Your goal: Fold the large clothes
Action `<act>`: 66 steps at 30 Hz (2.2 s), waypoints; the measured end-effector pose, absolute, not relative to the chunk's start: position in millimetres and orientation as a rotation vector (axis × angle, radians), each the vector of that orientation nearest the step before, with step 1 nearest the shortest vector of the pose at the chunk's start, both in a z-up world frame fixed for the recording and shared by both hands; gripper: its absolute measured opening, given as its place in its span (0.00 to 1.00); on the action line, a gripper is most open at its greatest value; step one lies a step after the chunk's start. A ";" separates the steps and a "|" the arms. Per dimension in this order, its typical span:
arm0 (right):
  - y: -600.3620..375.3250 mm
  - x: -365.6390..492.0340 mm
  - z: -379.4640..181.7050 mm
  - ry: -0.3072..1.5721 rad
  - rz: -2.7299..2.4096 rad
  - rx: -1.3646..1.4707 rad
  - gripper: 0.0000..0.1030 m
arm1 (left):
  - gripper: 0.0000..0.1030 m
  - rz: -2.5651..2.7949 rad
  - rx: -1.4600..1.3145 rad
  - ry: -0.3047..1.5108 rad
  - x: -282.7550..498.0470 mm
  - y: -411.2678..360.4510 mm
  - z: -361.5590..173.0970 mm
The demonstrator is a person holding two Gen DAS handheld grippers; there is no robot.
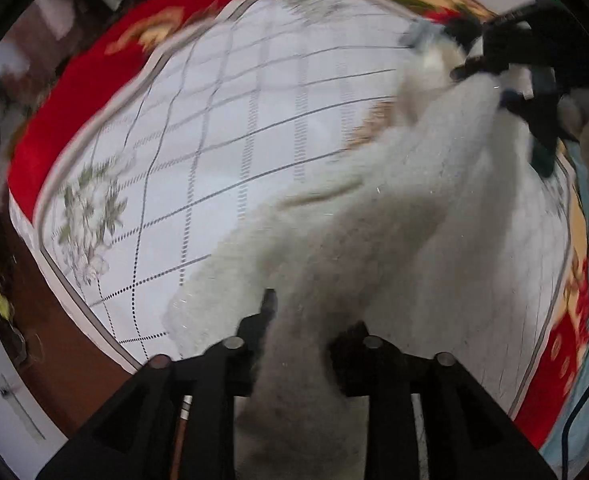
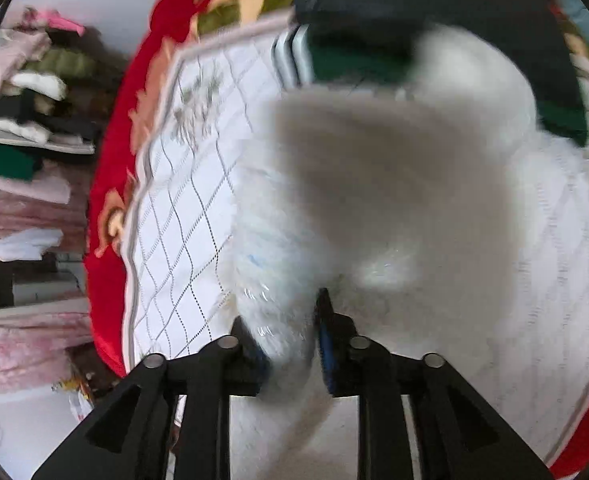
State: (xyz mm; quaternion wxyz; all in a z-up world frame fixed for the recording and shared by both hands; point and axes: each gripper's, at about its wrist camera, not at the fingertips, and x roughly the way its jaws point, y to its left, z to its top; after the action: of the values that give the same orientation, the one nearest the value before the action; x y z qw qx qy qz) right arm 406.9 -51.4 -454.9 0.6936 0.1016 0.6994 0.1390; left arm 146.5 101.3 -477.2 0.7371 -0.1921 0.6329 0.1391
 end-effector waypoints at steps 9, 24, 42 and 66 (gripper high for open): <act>-121.0 393.1 -444.7 1.454 0.344 0.351 0.78 | 0.90 0.472 -0.488 1.347 134.7 154.1 -497.9; -283.8 403.3 -559.4 1.339 0.280 0.836 0.38 | 0.94 0.570 -0.126 1.413 176.2 130.0 -557.6; -397.1 194.8 -441.6 1.579 -0.089 0.386 0.49 | 0.94 0.303 -0.118 1.416 176.9 -16.9 -493.0; -261.9 403.6 -465.2 1.704 0.237 0.057 0.47 | 1.00 0.351 -0.205 1.417 259.1 -0.1 -533.2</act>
State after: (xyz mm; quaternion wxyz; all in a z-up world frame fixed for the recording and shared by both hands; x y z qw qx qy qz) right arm 403.6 -261.9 -465.2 0.6520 0.0253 0.7506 0.1043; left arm 259.1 -0.1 -533.2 0.7405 -0.0936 0.6461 0.1598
